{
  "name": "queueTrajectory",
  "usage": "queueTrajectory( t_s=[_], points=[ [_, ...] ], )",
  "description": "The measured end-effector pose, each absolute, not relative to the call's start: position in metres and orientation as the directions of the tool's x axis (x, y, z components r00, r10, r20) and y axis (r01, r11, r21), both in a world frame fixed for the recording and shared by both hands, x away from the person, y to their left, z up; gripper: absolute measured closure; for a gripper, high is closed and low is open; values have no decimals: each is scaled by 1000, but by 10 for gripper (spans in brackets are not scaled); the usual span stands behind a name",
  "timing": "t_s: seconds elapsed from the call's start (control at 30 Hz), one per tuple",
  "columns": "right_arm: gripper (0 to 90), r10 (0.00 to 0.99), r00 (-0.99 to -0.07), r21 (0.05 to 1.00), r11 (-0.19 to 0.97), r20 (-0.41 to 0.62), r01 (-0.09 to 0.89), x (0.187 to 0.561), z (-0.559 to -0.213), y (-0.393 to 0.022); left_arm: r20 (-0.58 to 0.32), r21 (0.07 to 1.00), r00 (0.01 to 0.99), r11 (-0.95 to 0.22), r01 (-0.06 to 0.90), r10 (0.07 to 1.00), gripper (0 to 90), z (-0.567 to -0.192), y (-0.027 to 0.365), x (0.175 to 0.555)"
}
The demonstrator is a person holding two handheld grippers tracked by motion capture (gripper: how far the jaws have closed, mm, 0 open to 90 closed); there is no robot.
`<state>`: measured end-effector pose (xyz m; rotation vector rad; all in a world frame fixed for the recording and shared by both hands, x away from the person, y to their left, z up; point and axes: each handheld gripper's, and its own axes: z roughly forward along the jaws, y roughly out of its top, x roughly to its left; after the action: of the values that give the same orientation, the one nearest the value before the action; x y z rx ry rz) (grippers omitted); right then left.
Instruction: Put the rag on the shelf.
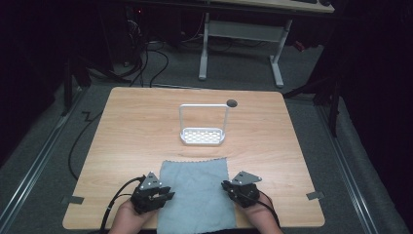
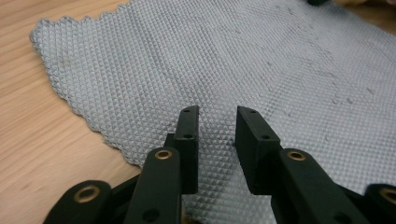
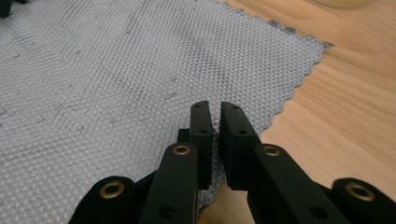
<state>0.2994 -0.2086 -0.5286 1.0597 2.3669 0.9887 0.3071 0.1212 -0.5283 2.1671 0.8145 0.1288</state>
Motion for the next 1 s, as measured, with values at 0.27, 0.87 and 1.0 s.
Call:
queueTrajectory(
  t_s=[0.27,0.87,1.0],
  points=[
    [813,799,-600,725,431,-30,538,279,-528,-234,-190,718,811,-485,500,554,696,-527,105,314],
    [686,823,-567,774,365,-9,517,277,-523,-246,-225,733,610,-281,620,760,639,-530,114,390],
    [679,821,-570,775,365,-8,515,279,-523,-246,-231,731,598,-269,628,768,668,-532,111,391]
  ],
)
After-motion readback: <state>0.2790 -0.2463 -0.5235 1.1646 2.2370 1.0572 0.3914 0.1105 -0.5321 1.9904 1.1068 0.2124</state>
